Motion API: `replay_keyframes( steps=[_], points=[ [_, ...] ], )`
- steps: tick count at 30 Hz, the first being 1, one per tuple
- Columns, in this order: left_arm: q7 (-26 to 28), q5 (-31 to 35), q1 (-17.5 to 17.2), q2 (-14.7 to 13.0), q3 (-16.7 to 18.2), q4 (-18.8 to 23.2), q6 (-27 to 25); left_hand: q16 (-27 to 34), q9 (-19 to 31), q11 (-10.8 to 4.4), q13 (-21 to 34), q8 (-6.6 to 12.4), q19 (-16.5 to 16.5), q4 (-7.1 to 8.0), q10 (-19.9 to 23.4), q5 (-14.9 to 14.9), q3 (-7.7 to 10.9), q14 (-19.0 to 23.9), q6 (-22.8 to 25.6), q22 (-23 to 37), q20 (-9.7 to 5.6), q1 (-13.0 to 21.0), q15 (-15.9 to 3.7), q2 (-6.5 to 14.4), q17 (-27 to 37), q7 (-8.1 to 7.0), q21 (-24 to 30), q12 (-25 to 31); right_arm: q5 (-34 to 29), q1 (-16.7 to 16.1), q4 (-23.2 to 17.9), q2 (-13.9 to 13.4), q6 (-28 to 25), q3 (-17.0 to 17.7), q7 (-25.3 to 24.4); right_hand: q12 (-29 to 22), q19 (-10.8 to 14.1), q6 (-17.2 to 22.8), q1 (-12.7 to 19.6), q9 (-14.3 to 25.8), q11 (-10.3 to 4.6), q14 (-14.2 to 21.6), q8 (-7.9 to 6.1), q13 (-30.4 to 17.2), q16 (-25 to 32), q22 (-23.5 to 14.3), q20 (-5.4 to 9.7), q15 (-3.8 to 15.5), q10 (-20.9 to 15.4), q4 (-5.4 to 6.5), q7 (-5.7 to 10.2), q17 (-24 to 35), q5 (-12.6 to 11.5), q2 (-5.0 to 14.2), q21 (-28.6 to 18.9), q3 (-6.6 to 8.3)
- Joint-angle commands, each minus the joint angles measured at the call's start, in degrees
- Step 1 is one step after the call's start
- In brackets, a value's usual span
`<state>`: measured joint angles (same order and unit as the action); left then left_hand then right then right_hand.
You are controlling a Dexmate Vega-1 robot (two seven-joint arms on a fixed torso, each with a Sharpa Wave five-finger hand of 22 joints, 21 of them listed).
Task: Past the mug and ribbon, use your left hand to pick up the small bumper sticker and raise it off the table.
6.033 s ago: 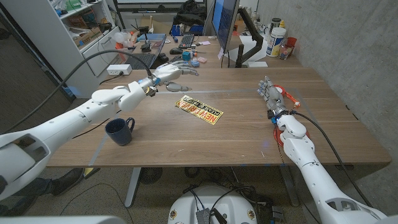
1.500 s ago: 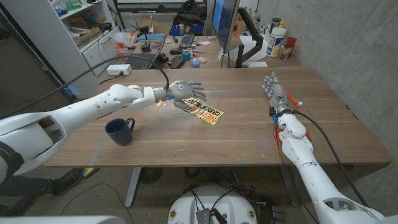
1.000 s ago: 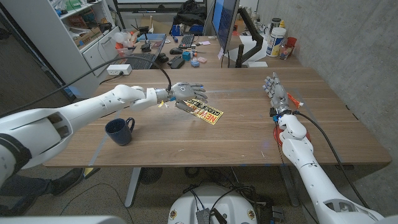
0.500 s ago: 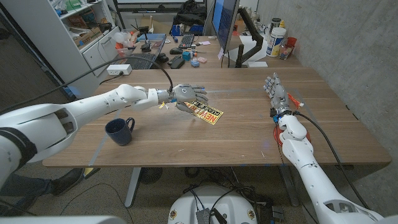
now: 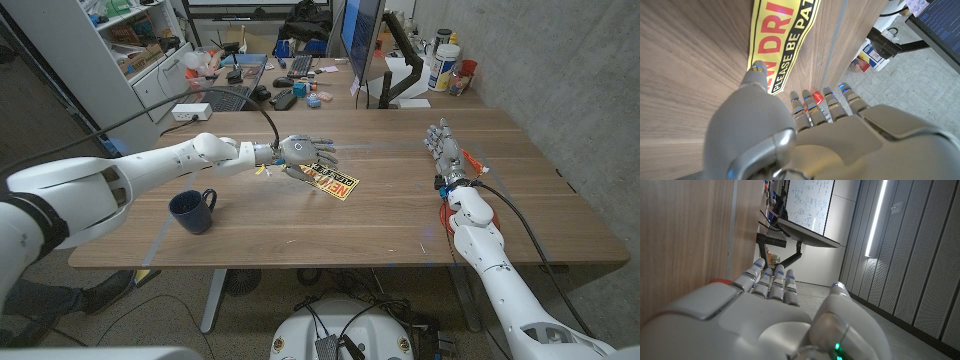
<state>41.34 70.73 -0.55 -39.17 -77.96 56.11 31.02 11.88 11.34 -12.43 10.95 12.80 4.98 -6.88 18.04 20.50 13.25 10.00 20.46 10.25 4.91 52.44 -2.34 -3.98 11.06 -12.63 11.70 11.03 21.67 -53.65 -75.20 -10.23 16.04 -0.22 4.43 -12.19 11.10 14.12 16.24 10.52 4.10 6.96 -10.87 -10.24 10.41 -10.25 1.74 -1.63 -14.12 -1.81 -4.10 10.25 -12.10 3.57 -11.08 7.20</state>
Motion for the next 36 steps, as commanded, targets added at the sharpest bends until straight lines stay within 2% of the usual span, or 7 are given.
replay_keyframes(
  steps=[1, 12, 27, 33, 36],
  points=[
    [6.6, 0.8, 3.6, 3.3, -5.4, -6.6, 0.7, 0.3, 0.1, -0.04, 0.1, 0.54, 0.9, 0.03, 0.9, -0.1, -0.39, 1.0, 0.9, 0.3, -0.18, 1.0, -6.68, 0.0, 0.2, 0.01, 0.6, 0.4, -0.1, 0.3, 0.2, 0.1, -0.3, 0.0, -0.2, 0.0, 0.2, 0.4, -0.1, 0.3, 0.03, 0.4, -0.26, -0.3, 0.2, -0.2, -0.28, -0.04, -0.5, -0.14, 0.05, 0.1, -0.3, -0.41, -0.3, -0.11],
    [-0.2, -3.3, 5.9, 6.4, -8.4, -9.5, 4.3, -0.3, 0.1, -0.01, 0.1, 0.41, -0.3, 0.24, 0.7, -0.2, -1.52, -0.2, 0.7, 0.3, -0.48, 0.9, -6.42, -0.7, 0.3, -0.02, 0.0, 0.1, 0.1, 1.1, 2.0, 0.7, 0.5, 0.1, 0.4, 0.0, 0.1, 0.3, -0.1, 0.3, -0.03, 0.5, -0.26, -0.3, 0.2, -0.2, -0.35, -0.05, -0.5, -0.18, 0.02, 0.1, -0.4, -0.41, -0.3, -0.17],
    [0.2, -2.5, 10.1, 11.0, -13.8, -14.4, 6.2, -0.5, 0.0, 0.01, 0.0, -0.2, -1.0, 0.95, -0.5, -0.2, -2.82, -1.1, -0.7, 0.3, -0.5, -0.1, -6.17, -1.2, 0.3, -0.01, -0.2, -0.3, 0.6, 0.8, 3.1, 1.8, 2.0, 0.6, 0.4, 0.1, 0.1, 0.3, -0.1, 0.3, 0.06, 0.5, -0.25, -0.3, 0.2, -0.2, -0.46, 0.0, -0.4, -0.24, 0.11, 0.1, -0.4, -0.41, -0.3, -0.24],
    [2.0, -2.9, 10.8, 13.6, -16.2, -18.1, 6.8, -0.5, 0.0, 0.0, 0.0, -0.21, -1.0, 1.16, -0.6, -0.2, -3.11, -1.1, -0.8, 0.3, -0.46, -0.3, -6.04, -1.2, 0.4, -0.01, -0.1, -0.3, 0.6, 0.5, 3.2, 2.0, 2.4, 0.7, 0.2, 0.1, 0.1, 0.3, -0.1, 0.3, 0.06, 0.5, -0.25, -0.3, 0.2, -0.2, -0.49, 0.06, -0.5, -0.26, 0.09, 0.1, -0.4, -0.41, -0.3, -0.27],
    [3.6, -3.1, 11.0, 15.6, -17.7, -21.4, 7.3, -0.4, 0.0, -0.01, 0.0, -0.2, -0.8, 1.24, -0.7, -0.2, -3.23, -1.1, -0.8, 0.3, -0.25, -0.4, -6.04, -1.1, 0.4, 0.0, -0.1, -0.3, 0.6, 0.5, 3.2, 2.1, 2.5, 0.7, 0.2, 0.1, 0.1, 0.3, -0.1, 0.3, 0.08, 0.5, -0.25, -0.3, 0.2, -0.2, -0.49, 0.02, -0.4, -0.26, 0.04, 0.1, -0.4, -0.41, -0.3, -0.28]
  ],
)
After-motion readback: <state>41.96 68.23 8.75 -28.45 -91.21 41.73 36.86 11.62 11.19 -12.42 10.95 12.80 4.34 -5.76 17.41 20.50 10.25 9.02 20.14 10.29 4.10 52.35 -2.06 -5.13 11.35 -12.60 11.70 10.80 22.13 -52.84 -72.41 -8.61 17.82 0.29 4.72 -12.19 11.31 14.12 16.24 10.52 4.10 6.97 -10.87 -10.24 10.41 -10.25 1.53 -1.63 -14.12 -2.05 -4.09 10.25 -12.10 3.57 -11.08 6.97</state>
